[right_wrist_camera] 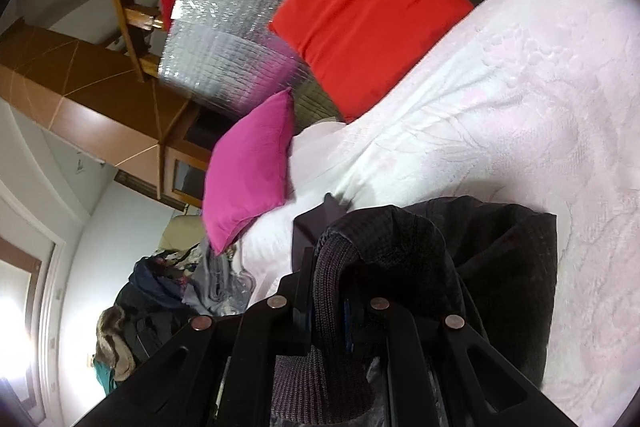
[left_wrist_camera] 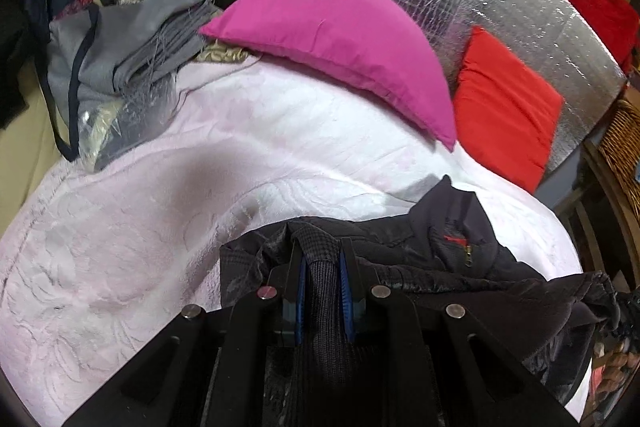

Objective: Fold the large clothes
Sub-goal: 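Release the hem and lift both tools off the folded jacket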

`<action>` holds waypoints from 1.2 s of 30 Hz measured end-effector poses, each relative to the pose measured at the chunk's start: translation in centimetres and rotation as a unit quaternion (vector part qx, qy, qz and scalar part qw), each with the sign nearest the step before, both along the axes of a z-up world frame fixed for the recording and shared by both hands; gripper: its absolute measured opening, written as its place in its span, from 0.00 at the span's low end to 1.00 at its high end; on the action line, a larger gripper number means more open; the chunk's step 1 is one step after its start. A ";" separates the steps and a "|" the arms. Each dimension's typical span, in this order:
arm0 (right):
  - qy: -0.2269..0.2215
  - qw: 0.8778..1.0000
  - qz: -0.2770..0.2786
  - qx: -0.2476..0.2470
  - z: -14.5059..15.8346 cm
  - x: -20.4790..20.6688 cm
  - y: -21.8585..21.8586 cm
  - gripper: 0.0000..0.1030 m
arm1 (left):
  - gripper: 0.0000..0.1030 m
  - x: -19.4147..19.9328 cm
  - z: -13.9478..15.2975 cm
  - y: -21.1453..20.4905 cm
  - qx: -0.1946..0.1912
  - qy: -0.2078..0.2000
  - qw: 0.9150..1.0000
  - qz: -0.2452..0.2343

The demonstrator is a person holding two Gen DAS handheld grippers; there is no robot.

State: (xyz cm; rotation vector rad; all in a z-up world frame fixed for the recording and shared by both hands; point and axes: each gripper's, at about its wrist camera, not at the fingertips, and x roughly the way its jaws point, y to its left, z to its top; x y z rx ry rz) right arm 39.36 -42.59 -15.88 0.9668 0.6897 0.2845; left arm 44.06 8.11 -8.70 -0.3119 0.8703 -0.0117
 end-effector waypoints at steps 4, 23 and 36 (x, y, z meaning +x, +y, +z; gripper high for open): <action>0.023 0.998 -0.022 0.058 -2.4 1.4 -0.6 0.14 | 0.16 1.1 -1.3 0.1 -0.007 0.009 1.000 0.015; 0.041 0.997 -0.026 0.065 -3.8 3.3 -0.6 0.44 | 0.43 2.4 -1.9 2.3 0.016 -0.013 0.995 0.094; -0.051 0.997 -0.046 -0.031 2.7 -7.5 -1.0 0.81 | 0.66 -8.3 0.4 5.5 0.045 -0.051 0.996 0.059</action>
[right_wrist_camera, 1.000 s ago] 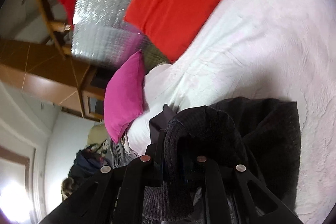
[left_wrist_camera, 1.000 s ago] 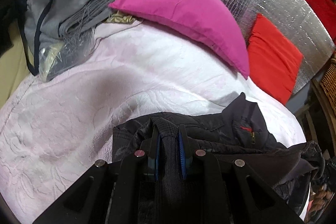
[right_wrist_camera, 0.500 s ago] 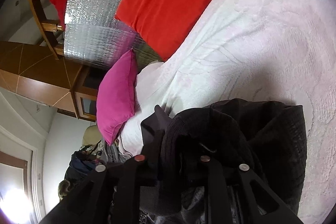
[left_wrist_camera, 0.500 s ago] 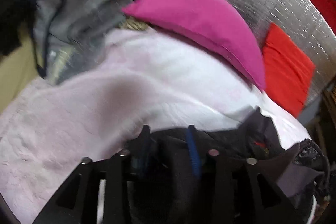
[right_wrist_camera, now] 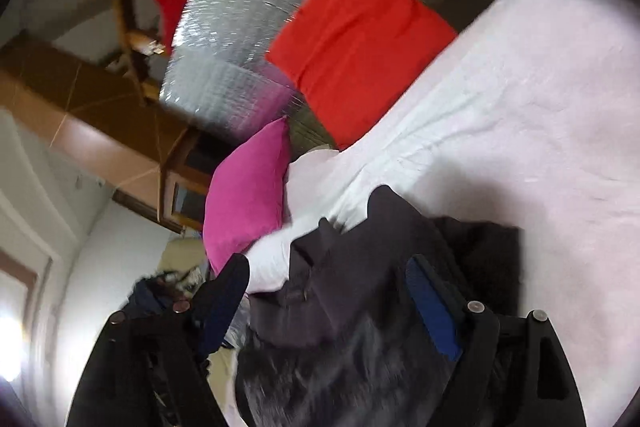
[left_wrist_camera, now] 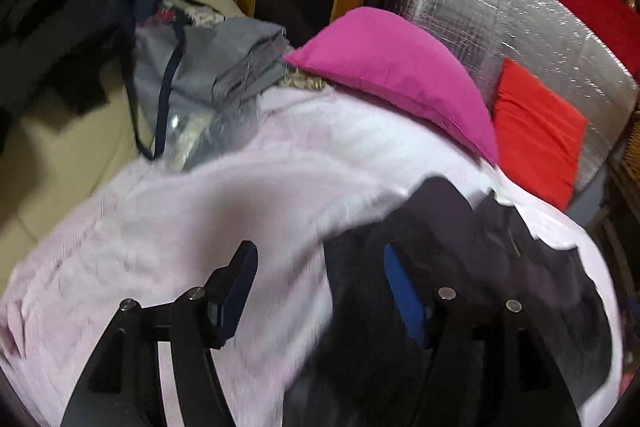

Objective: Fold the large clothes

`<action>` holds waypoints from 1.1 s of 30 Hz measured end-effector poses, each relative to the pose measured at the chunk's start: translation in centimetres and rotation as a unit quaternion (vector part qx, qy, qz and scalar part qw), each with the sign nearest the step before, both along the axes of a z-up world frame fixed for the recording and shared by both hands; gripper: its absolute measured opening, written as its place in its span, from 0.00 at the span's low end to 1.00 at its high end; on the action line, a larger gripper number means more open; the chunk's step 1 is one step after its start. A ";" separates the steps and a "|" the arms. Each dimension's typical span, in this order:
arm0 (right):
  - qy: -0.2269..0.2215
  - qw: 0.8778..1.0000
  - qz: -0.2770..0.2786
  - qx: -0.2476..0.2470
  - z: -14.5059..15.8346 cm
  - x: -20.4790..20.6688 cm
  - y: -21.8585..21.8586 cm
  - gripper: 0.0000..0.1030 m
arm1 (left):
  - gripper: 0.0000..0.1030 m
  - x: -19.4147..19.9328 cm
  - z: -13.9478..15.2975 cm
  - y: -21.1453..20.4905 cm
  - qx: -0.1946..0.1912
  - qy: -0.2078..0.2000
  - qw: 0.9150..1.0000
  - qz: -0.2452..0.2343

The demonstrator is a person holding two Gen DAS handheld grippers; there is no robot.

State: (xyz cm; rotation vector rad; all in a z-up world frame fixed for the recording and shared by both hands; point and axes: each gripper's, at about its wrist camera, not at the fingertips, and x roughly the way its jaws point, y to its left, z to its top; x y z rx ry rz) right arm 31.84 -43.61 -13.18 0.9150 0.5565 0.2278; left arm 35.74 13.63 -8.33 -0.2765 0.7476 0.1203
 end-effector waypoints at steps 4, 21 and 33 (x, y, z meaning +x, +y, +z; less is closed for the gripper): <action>0.025 0.998 -0.020 -0.051 -2.4 -7.0 1.4 0.81 | 0.68 -3.1 -1.9 0.2 0.008 0.022 1.000 -0.016; 0.147 0.957 0.056 -0.245 -5.7 -2.7 4.1 0.40 | 0.68 -1.5 -4.8 -3.1 0.025 0.078 0.995 -0.062; 0.132 0.961 0.066 -0.233 -5.9 -2.7 4.0 0.52 | 0.68 -1.0 -4.5 -3.6 0.026 0.069 0.995 -0.066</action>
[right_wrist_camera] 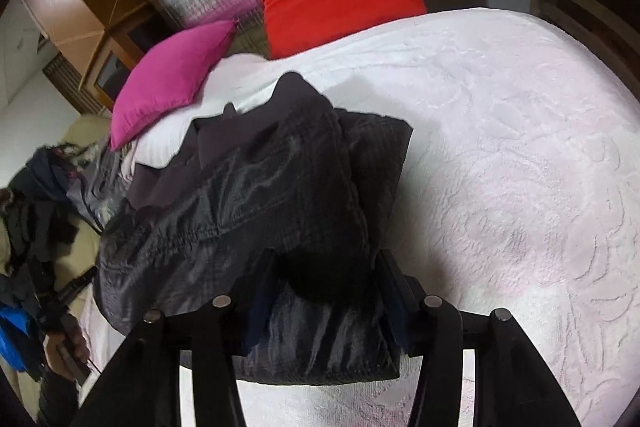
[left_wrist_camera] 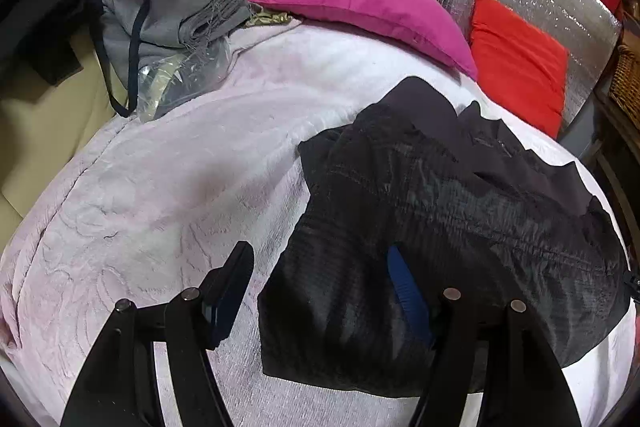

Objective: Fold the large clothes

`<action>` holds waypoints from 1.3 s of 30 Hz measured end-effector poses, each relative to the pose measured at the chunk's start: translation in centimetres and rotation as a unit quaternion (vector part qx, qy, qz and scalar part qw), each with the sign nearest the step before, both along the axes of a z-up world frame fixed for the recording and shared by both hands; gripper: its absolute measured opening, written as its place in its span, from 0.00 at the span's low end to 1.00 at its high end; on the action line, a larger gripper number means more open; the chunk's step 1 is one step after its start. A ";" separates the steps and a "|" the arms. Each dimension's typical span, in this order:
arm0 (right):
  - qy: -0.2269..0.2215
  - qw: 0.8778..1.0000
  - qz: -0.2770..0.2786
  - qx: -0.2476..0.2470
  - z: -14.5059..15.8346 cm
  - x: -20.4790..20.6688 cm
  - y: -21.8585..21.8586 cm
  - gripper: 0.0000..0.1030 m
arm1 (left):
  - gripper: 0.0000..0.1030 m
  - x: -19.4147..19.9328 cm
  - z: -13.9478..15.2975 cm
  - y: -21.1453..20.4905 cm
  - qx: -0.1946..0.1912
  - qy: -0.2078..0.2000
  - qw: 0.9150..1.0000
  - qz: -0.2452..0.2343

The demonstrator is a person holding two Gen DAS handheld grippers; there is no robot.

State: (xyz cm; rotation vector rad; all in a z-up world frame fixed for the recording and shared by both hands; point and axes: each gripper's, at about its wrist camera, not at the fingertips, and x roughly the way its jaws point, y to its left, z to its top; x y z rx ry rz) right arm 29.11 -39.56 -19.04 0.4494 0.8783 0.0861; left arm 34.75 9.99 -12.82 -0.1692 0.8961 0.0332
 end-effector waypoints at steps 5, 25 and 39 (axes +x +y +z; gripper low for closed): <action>0.009 0.999 -0.004 -0.045 1.1 0.0 1.0 0.14 | 0.13 0.8 -0.4 -0.7 0.021 0.018 1.000 -0.001; -0.045 0.999 -0.023 0.014 3.8 -1.2 -2.3 0.64 | 0.60 -0.7 3.5 1.8 0.037 -0.055 0.997 0.026; 0.029 0.995 0.048 -0.078 1.4 8.0 1.5 0.56 | 0.60 6.7 -0.2 -0.7 0.065 0.021 0.995 -0.071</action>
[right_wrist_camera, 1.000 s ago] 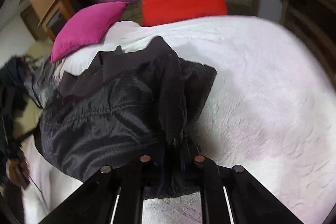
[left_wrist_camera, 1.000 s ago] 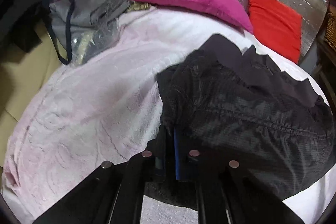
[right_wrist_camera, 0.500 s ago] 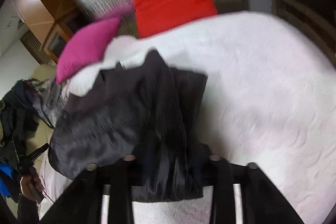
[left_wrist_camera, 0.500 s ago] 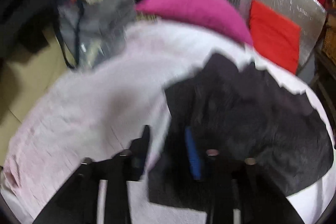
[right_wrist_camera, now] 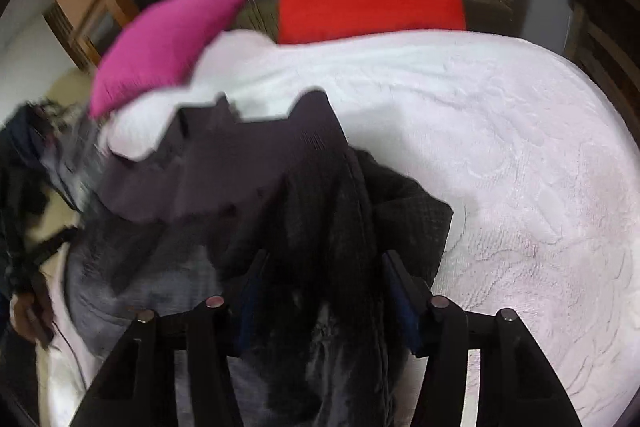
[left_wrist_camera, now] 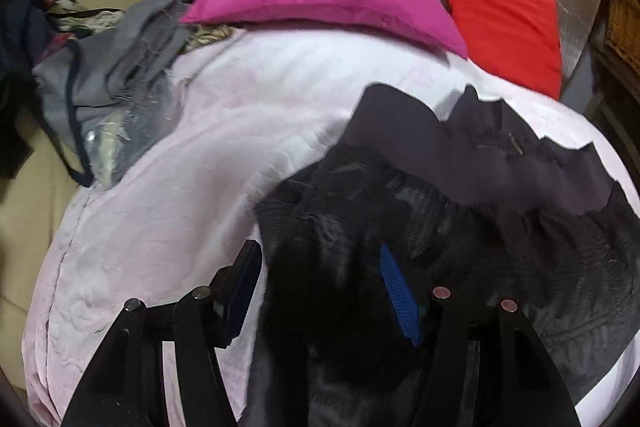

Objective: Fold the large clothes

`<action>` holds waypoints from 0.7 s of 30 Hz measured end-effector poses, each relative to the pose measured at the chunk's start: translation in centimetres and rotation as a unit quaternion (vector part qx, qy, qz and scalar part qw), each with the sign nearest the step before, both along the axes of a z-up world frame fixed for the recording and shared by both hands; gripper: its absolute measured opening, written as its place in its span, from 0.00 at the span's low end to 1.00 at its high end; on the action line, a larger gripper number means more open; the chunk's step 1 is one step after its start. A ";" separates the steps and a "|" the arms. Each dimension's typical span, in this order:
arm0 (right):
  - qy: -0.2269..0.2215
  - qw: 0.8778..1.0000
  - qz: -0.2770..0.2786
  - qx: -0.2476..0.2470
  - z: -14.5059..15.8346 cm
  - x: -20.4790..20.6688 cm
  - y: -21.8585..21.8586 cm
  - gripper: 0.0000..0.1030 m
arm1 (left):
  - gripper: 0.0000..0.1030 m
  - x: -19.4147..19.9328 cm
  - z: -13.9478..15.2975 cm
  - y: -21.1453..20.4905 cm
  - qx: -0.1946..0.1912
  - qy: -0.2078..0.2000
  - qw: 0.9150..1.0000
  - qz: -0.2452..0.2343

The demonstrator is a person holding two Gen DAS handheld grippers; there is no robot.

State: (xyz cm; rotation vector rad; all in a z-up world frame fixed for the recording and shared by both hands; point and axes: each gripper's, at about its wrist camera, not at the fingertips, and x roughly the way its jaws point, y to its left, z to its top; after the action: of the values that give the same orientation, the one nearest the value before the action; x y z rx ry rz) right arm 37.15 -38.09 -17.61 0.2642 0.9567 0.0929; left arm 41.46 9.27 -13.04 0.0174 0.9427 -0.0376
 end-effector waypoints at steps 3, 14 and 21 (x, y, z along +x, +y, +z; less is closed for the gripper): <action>-0.005 1.000 0.004 0.009 0.4 -0.2 -0.2 0.56 | 0.60 0.2 -0.1 -0.5 0.010 -0.003 1.000 -0.001; -0.037 0.997 0.000 -0.068 3.2 -1.0 0.3 0.07 | 0.07 0.0 0.8 -0.1 0.014 -0.033 0.999 0.016; 0.004 0.998 -0.036 -0.046 -2.0 0.4 -0.4 0.07 | 0.07 1.3 -3.2 -0.2 0.010 -0.003 0.999 0.040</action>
State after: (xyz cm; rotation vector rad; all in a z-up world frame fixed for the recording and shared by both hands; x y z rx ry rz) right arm 37.50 -38.48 -19.63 0.2134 0.9552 -0.0177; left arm 42.80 9.10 -16.25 -0.0010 0.9376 0.0454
